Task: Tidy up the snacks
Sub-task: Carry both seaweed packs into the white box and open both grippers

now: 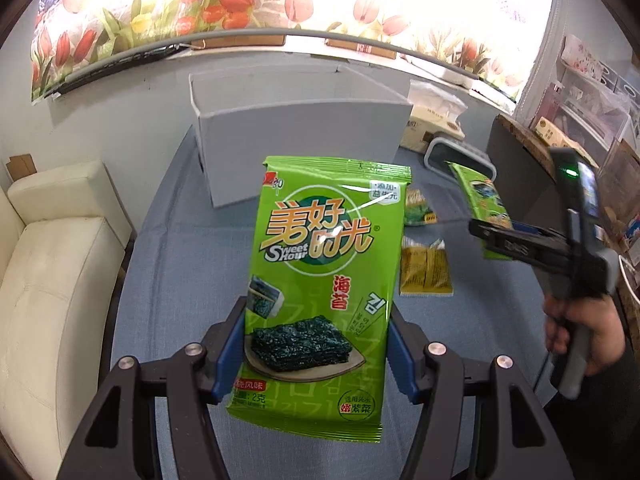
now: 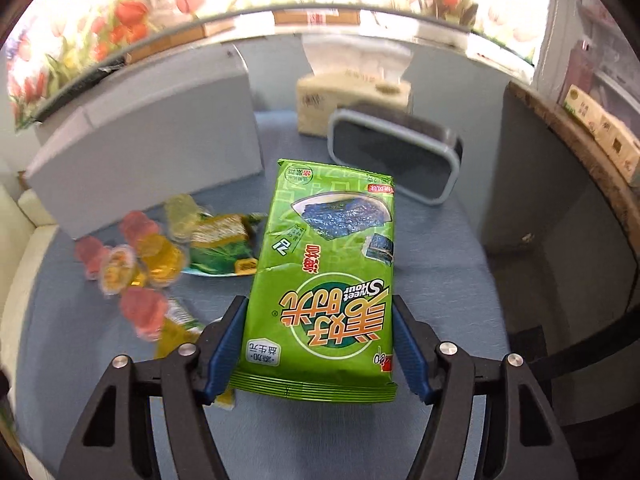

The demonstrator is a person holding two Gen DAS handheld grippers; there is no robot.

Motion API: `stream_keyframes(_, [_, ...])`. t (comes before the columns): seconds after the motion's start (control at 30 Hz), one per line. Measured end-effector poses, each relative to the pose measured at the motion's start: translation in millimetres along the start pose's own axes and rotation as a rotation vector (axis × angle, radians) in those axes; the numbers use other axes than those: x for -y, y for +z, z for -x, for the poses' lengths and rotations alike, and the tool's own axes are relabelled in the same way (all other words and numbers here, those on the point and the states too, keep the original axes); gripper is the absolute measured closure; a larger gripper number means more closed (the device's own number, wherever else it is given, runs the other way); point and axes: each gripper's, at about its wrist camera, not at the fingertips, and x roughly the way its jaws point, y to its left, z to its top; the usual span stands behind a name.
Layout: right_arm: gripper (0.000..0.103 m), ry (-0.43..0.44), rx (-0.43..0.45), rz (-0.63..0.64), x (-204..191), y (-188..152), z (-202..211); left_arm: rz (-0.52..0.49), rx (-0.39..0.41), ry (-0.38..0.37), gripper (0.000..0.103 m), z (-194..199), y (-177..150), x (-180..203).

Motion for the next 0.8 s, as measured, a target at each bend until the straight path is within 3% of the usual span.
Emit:
stream_keyframes(0.4, [0.03,0.073,0.201,0.128,-44,61,82,0.024,0.148,0.043,0.036,21,102,-10])
stream_keyframes(0.63, [0.03,0.132,0.23,0.169,-81,112,70,0.073,0.161,0.065,0.036,5,158,-29])
stream_keyframes(0.8, [0.03,0.162,0.196,0.195,-107,159,40,0.083,0.136,0.084,0.036,-23,196,-42])
